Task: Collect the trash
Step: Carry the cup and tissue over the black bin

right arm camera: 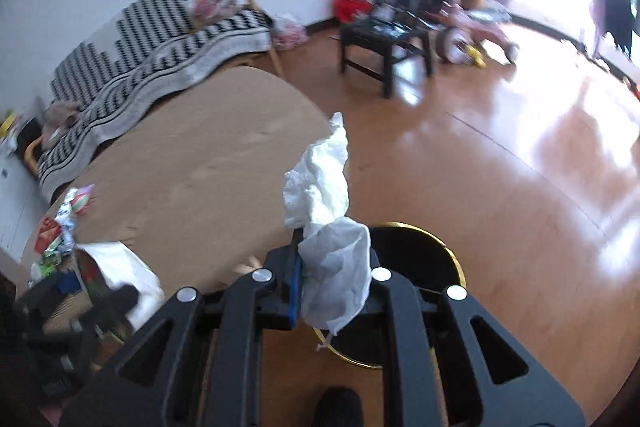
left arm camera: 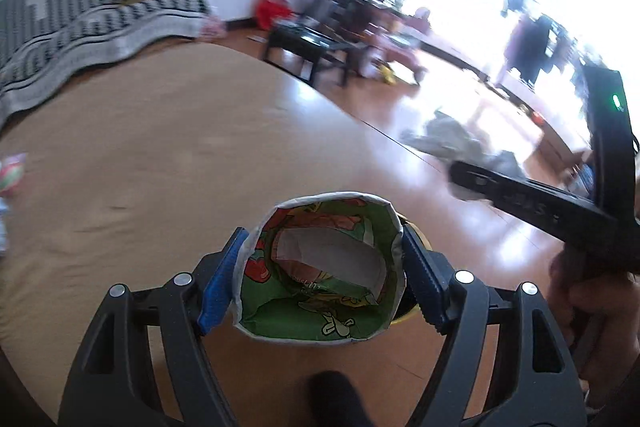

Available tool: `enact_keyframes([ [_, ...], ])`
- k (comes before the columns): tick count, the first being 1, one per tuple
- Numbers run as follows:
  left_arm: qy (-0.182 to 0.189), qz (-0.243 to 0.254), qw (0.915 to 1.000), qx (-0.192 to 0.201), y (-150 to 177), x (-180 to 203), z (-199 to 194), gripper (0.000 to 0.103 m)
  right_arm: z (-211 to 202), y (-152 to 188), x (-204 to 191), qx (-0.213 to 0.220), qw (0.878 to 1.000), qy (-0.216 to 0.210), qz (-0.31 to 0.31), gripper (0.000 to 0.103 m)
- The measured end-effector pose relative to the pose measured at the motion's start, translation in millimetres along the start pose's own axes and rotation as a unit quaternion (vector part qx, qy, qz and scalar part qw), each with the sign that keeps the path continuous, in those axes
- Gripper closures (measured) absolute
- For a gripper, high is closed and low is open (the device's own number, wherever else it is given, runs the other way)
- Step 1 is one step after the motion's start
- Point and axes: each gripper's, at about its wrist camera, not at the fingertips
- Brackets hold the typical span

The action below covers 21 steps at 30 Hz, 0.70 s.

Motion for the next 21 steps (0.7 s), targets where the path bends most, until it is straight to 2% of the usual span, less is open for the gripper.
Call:
enact_keyframes([
  [3,0.026,0.015,0.9992,-0.027,14.1,36.8,36.0,0.03,14.8,8.8,33.7,-0.028,0.999,0.011,0.023,0.087],
  [9,0.051,0.014,0.9957,-0.076,46.9,70.8,94.5,0.029,50.2,29.6,76.5,-0.097,0.993,0.02,0.058,0.087],
  [14,0.05,-0.009,0.9934,-0.103,63.1,63.5,131.8,0.029,79.3,39.4,84.8,-0.139,0.988,0.026,0.067,0.087],
  [21,0.039,-0.003,0.9931,-0.111,62.0,60.7,152.5,0.028,91.8,36.6,77.3,-0.152,0.986,0.019,0.071,0.087],
])
Point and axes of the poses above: each gripper's, at about its wrist camera, not at the fingertips, and z roughly the way its jaws point, x to its right, y to its underside, and after that the axes turned 8 degrees about x, right-handed
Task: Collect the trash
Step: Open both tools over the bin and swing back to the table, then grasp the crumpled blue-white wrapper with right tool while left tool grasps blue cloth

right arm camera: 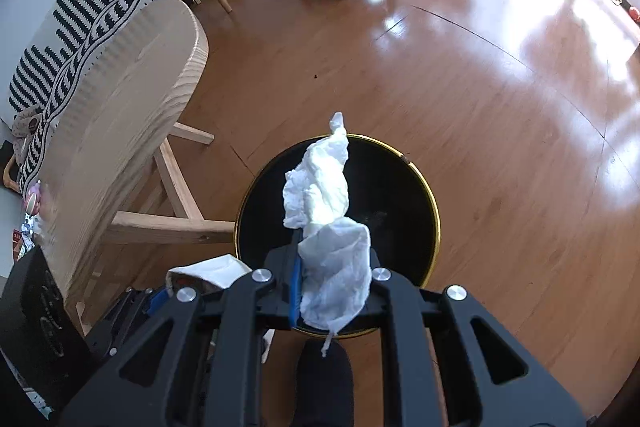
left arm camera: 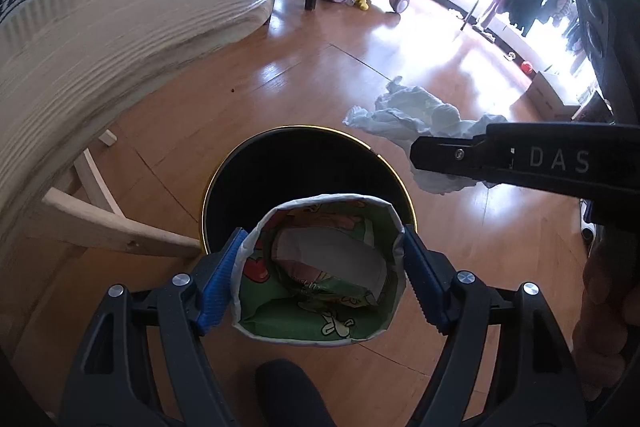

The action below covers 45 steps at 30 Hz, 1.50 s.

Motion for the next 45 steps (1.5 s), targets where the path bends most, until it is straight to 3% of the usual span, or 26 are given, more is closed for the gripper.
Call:
enact_keyframes([
  [6,0.0,0.015,0.9998,0.012,-4.8,2.7,-3.8,0.02,6.9,-5.8,-2.9,-0.004,1.0,0.001,0.005,0.084],
  [9,0.002,0.011,0.9999,0.011,-6.4,-0.2,-1.4,0.018,8.2,-4.7,-0.4,-0.008,1.0,0.002,0.008,0.057],
  [10,0.003,0.01,0.9999,0.011,-6.7,-0.9,-1.0,0.017,7.7,-4.7,-0.6,-0.005,1.0,0.005,0.006,0.042],
  [11,0.003,0.007,0.9999,0.011,-6.7,-1.8,-1.1,0.014,6.9,-4.8,-1.0,-0.003,1.0,0.007,0.004,0.038],
  [19,0.006,0.009,0.9999,0.011,-4.5,-9.0,-25.1,0.013,-10.3,-12.7,-11.0,0.023,1.0,0.01,0.004,0.037],
  [24,-0.017,0.045,0.998,0.041,-0.8,-33.0,-98.0,0.01,-50.4,-18.5,-66.7,0.087,0.995,0.004,-0.043,0.033],
  [27,-0.053,0.069,0.9941,0.064,6.4,-67.5,-158.0,0.009,-71.0,-18.6,-119.2,0.115,0.991,-0.032,-0.066,0.031],
  [31,-0.121,0.041,0.9877,0.091,25.0,-141.4,-243.9,0.008,-92.3,0.9,-219.7,0.138,0.977,-0.096,-0.131,0.028],
  [34,-0.175,-0.012,0.9783,0.11,49.9,-206.0,-305.5,0.007,-98.7,22.3,-289.0,0.134,0.966,-0.146,-0.167,0.028],
  [37,-0.239,-0.088,0.9583,0.13,80.2,-273.1,-364.4,0.007,-96.7,46.2,-353.0,0.112,0.956,-0.198,-0.186,0.028],
  [41,-0.279,-0.18,0.9304,0.155,106.4,-335.2,-421.0,0.007,-83.0,78.6,-424.8,0.086,0.948,-0.221,-0.214,0.028],
  [45,-0.309,-0.225,0.9097,0.162,130.1,-379.7,-455.2,0.007,-60.1,105.7,-485.2,0.041,0.941,-0.246,-0.229,0.028],
])
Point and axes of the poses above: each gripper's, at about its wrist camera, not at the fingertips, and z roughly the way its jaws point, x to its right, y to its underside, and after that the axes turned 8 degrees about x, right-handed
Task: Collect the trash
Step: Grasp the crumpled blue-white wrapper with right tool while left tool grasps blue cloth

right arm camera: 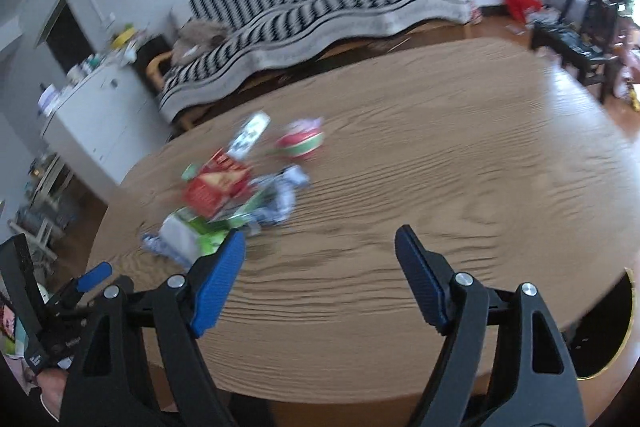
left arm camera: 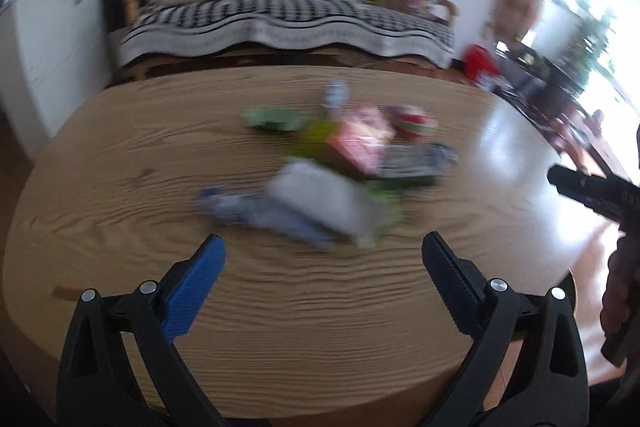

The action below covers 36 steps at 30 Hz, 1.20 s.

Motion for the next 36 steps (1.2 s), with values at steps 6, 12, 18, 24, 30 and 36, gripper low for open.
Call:
enact_keyframes([
  [6,-0.025,-0.063,0.9973,-0.028,1.5,-62.8,21.1,0.007,49.3,3.1,-24.1,-0.031,0.999,-0.01,0.003,0.031],
  [12,-0.036,-0.163,0.9836,-0.067,1.1,-102.2,67.5,0.007,95.8,0.4,-27.3,-0.042,0.999,0.023,0.018,0.031],
  [18,-0.045,-0.184,0.9786,-0.081,-3.0,-96.3,104.5,0.007,120.2,-8.1,-18.0,-0.041,0.998,0.029,0.042,0.032],
  [24,-0.072,-0.147,0.9845,-0.062,-7.5,-81.0,117.9,0.035,142.9,-12.7,-0.8,-0.047,0.995,0.034,0.075,0.045],
  [30,-0.053,-0.145,0.9856,-0.07,-11.2,-79.7,115.6,0.074,147.1,-14.1,1.5,-0.044,0.995,0.004,0.09,0.082],
  [36,-0.052,-0.148,0.9871,-0.034,-30.4,-90.9,86.9,0.076,90.3,-34.6,-32.0,0.043,0.999,0.004,0.014,0.084],
])
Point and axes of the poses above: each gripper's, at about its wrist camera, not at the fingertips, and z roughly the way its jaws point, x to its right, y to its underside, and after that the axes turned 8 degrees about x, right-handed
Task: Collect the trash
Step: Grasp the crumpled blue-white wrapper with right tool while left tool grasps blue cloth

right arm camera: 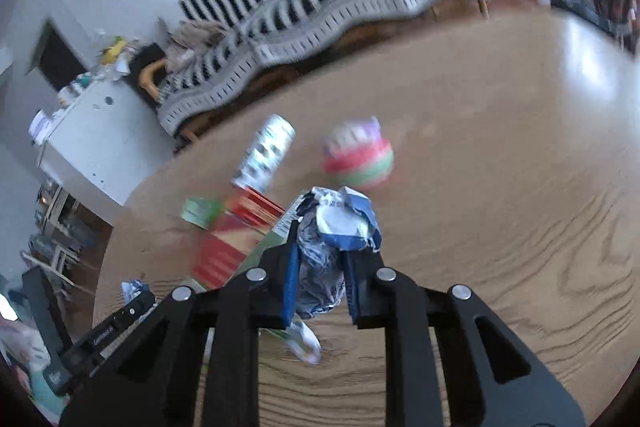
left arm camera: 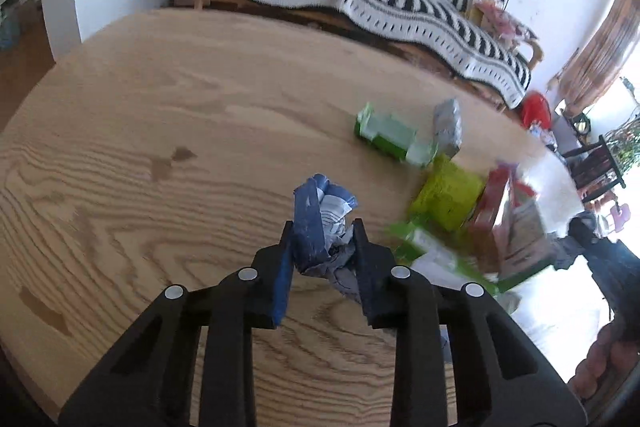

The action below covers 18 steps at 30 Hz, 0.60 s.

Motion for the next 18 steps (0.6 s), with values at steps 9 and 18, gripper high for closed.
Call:
enact_keyframes([
  [9,0.002,0.032,0.9987,0.039,-11.0,21.3,-35.8,0.076,-47.0,-5.0,2.1,0.019,0.998,0.021,-0.058,0.084],
  [18,0.018,0.058,0.9966,0.056,-8.3,65.9,-53.0,0.076,-90.9,-2.2,53.3,0.026,0.995,0.063,-0.068,0.084],
])
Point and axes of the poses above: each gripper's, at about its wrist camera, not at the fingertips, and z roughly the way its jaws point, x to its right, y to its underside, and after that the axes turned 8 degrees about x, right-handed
